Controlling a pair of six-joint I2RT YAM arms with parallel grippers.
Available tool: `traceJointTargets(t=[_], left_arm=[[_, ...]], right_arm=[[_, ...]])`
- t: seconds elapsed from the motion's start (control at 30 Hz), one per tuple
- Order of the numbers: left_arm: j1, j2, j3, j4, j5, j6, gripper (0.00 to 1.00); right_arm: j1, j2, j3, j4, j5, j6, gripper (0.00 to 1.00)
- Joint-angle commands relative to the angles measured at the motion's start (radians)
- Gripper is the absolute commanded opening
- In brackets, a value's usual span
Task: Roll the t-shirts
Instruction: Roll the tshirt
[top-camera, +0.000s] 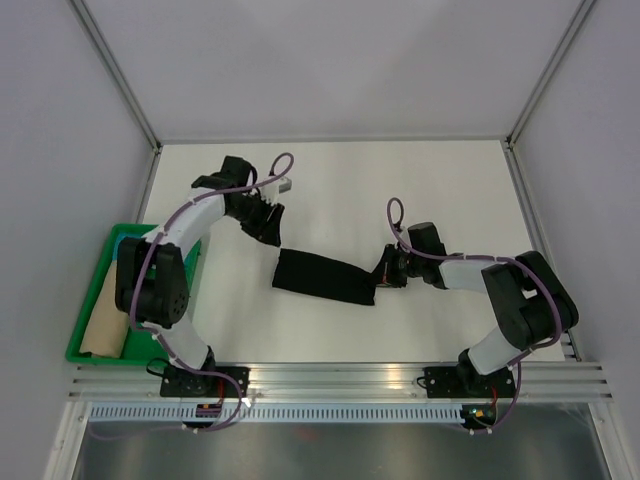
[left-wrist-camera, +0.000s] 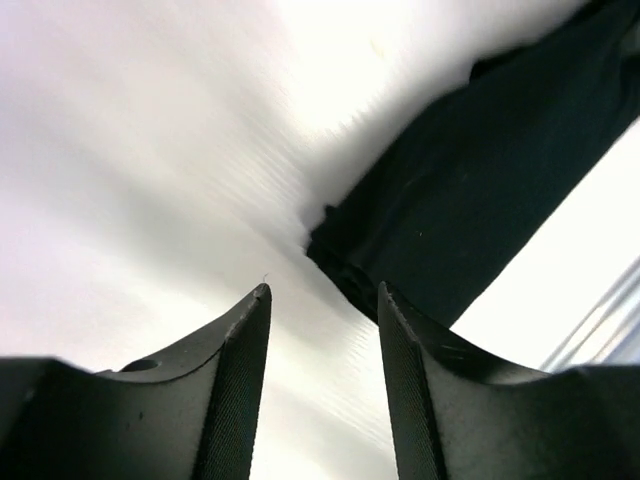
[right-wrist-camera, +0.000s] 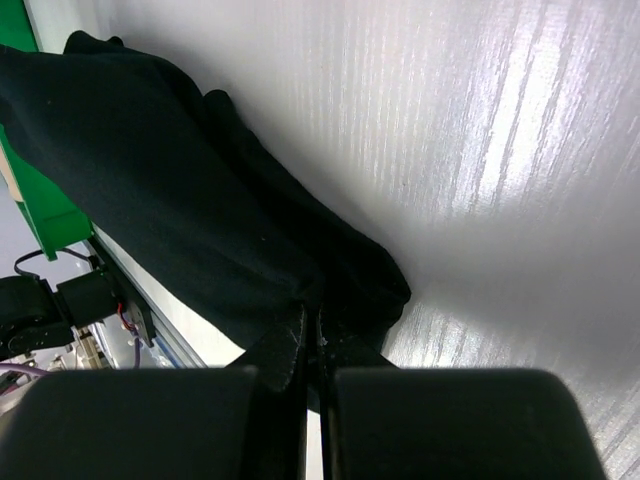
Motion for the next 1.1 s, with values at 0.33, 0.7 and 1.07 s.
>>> traceJointTargets(t=[0.33, 0.7, 1.07], left_arm=[[-0.568, -0.252, -0.141, 0.189, -0.445, 0.348, 1.00], [-0.697, -0.090, -0.221, 0.306, -0.510, 0.494, 1.00], [-0.675, 0.079, -0.197, 0.289, -0.514, 0.484, 0.95]], right_arm=[[-0.023, 0.018, 0.033, -0.131, 0.059, 0.017, 0.00], [-0.034, 0.039, 0.107, -0.205, 0.033, -0.047, 0.00], [-0.057, 0.010, 0.177, -0.326, 0.045, -0.127, 0.32]])
